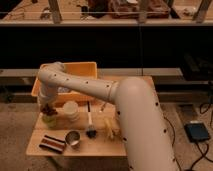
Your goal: Place grapes in plastic cup
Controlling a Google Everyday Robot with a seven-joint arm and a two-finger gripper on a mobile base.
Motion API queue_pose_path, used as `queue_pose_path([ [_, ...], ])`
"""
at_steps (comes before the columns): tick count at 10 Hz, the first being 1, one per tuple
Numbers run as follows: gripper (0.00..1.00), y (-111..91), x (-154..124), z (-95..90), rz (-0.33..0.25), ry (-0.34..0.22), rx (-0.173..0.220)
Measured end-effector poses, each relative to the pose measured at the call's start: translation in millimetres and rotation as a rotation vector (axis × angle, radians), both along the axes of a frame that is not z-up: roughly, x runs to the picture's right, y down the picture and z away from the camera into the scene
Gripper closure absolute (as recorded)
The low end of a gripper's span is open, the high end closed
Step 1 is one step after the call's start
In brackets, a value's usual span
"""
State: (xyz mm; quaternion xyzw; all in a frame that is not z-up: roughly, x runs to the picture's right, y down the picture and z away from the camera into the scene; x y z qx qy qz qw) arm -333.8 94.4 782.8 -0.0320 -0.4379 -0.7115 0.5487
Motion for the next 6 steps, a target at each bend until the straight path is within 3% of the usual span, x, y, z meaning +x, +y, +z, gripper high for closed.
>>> queue_pose_path([
  [3,0.96,6.3,-4.5,-1.3,-0.006,-0.008,0.001],
  [6,0.65,8.5,-3.4,-2.2,-0.019,0.007,0.007],
])
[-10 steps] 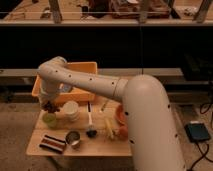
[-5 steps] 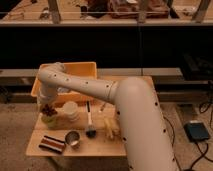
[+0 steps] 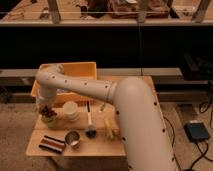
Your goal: Place grapes in plastic cup
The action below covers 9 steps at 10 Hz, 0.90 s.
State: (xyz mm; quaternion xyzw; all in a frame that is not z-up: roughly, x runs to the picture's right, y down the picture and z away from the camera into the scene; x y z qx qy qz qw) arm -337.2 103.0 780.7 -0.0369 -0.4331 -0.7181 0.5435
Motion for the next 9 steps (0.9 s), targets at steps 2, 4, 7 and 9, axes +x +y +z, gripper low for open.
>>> queue_pose_path([
  [2,0.48,1.4,-0.3,-1.2,-0.006,0.001,-0.002],
  [4,0.26,0.5,2.2,-2.8,-0.007,0.004,-0.002],
  [7,0.20,0.0,2.6,-4.0,-0.011,0.006,-0.001],
  [9,0.20,-1.4,2.2,-4.7,-0.007,0.005,-0.003],
])
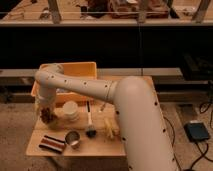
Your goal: Place grapes in plastic cup
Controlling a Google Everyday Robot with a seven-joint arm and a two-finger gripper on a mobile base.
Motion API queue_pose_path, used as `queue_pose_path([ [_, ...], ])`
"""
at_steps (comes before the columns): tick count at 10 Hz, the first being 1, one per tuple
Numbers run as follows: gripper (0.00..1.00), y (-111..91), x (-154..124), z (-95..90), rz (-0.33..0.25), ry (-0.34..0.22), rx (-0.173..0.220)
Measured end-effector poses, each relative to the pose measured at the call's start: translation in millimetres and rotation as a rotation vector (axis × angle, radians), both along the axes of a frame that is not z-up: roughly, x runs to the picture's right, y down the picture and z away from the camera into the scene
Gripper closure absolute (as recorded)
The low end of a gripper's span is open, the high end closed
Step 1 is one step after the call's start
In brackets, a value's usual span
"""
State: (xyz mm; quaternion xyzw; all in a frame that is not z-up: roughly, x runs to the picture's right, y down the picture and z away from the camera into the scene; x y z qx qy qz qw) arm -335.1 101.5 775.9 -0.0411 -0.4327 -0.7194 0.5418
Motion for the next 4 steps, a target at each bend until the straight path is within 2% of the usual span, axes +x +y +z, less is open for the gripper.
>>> queue_pose_path([
  [4,0.20,-3.3,4.4,0.8,0.007,-0.007,-0.003],
])
